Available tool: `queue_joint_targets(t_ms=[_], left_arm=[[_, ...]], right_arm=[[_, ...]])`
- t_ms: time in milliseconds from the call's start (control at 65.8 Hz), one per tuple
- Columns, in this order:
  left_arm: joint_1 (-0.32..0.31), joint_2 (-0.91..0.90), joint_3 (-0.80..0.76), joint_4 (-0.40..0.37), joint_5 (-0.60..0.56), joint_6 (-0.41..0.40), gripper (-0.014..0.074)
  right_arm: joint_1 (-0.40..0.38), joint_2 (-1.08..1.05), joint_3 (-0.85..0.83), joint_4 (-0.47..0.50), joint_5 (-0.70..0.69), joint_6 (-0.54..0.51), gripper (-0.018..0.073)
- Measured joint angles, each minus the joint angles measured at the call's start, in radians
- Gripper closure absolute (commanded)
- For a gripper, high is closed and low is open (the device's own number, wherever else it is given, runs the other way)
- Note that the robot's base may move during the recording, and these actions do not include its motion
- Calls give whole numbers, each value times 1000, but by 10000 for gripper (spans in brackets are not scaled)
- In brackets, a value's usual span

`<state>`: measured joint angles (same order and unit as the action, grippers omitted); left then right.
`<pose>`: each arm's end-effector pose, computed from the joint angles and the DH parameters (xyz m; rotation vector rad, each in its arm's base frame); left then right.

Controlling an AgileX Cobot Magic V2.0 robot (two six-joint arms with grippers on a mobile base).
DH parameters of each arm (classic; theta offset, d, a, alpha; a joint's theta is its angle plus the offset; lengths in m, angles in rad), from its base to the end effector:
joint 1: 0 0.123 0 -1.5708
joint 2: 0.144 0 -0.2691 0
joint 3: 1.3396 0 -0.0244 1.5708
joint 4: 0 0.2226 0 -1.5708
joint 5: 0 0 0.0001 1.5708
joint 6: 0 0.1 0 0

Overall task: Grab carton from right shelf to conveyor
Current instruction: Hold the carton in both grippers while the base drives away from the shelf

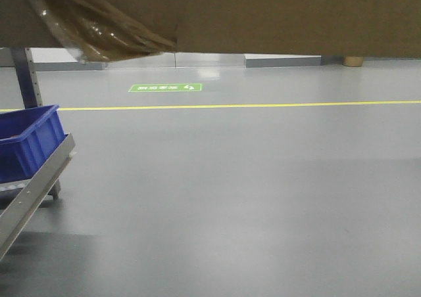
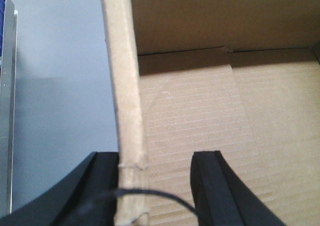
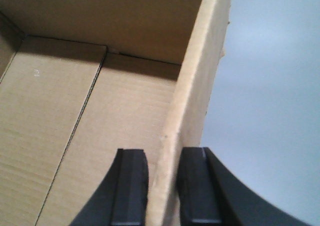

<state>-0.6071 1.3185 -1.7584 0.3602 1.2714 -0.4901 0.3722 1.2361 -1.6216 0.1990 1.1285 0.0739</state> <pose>0.2011 -0.0987 0.4611 0.0808 2.2473 -0.1352 0.1933 0.0946 0.4508 -0.3383 2.2258 0.4895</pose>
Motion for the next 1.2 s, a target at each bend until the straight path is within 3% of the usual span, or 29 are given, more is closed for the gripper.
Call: queue_joint_targets(t_ms=[1201], left_arm=[[0, 0, 0, 4, 0, 0, 613]], right_arm=[[0, 0, 0, 0, 0, 0, 623]])
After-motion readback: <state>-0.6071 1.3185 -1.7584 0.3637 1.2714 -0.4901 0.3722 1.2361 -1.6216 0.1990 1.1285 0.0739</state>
